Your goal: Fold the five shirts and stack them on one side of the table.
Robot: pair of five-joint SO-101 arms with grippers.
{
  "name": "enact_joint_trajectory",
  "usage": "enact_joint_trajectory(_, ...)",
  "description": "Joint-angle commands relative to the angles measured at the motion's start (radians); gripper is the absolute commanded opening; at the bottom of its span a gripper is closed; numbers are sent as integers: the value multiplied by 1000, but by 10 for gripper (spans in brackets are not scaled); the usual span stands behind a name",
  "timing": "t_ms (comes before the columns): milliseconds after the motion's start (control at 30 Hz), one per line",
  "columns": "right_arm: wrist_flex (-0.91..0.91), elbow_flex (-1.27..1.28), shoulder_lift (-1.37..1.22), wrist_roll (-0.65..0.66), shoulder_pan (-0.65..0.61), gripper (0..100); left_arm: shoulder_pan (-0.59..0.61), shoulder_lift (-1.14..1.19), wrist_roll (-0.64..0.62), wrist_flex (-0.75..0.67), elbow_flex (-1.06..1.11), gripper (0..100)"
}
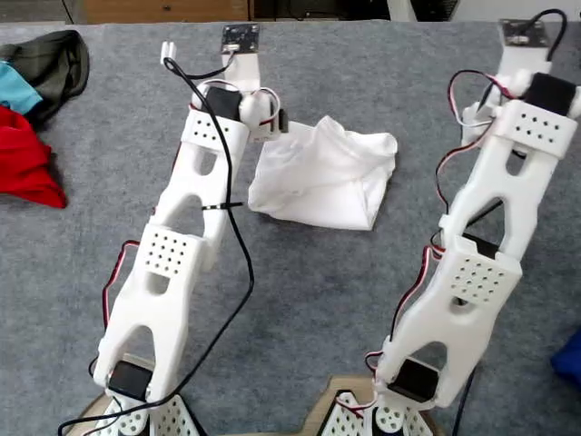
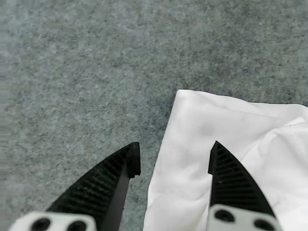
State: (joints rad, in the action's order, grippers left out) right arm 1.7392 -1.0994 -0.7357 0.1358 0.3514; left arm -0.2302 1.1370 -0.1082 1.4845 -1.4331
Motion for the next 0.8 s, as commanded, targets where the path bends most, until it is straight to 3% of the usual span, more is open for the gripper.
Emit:
enact_joint_trajectory(0, -6, 4, 7, 9, -13, 224, 6, -76, -8, 48, -44, 240)
enact_joint_trajectory(433, 0, -2, 7, 9, -18, 224, -176, -71, -124, 101, -170, 240)
enact_joint_trajectory(633, -2, -2, 7, 9, -18, 224, -219, -65, -126, -14, -193, 239)
enact_joint_trajectory(767, -3, -1, 7, 9, -16, 224, -215, -30, -126, -164, -133, 239)
